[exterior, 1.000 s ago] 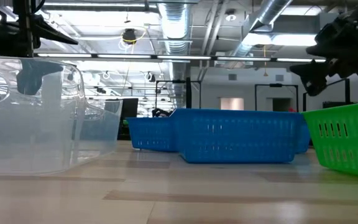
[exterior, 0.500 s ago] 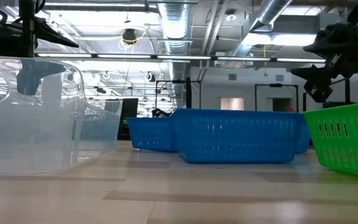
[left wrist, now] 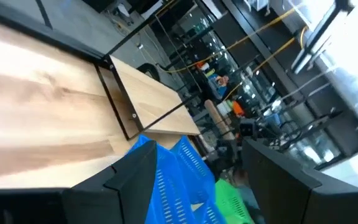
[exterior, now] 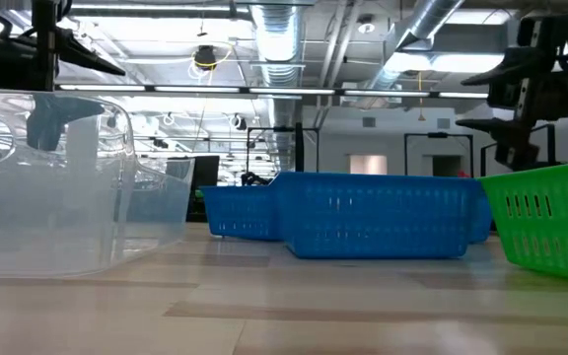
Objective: Stack baskets on shelf by color
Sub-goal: Put the top right blue bin on the shelf
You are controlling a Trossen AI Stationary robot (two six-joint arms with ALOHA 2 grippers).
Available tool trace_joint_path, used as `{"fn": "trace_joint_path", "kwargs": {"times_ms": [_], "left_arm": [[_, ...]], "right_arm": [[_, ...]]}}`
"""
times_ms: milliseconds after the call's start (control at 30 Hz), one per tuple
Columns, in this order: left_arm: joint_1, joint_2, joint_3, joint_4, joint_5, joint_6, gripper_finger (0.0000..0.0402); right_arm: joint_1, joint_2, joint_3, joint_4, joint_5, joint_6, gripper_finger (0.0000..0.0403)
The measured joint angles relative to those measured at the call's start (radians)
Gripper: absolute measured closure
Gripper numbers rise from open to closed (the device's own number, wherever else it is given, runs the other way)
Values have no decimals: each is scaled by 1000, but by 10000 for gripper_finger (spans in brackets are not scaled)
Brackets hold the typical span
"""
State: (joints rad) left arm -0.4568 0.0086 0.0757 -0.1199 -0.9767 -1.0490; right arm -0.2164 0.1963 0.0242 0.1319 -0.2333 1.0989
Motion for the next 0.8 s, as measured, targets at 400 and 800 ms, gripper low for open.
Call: {"fn": "trace_joint_path", "kwargs": {"times_ms": [400,800], "left_arm": [[0,0,1,437,1,120,178],[0,0,34,694,-2,366,178]], "right_arm": [[0,31,126,157,19,77,154],[0,400,626,-368,52,-235,154]]}}
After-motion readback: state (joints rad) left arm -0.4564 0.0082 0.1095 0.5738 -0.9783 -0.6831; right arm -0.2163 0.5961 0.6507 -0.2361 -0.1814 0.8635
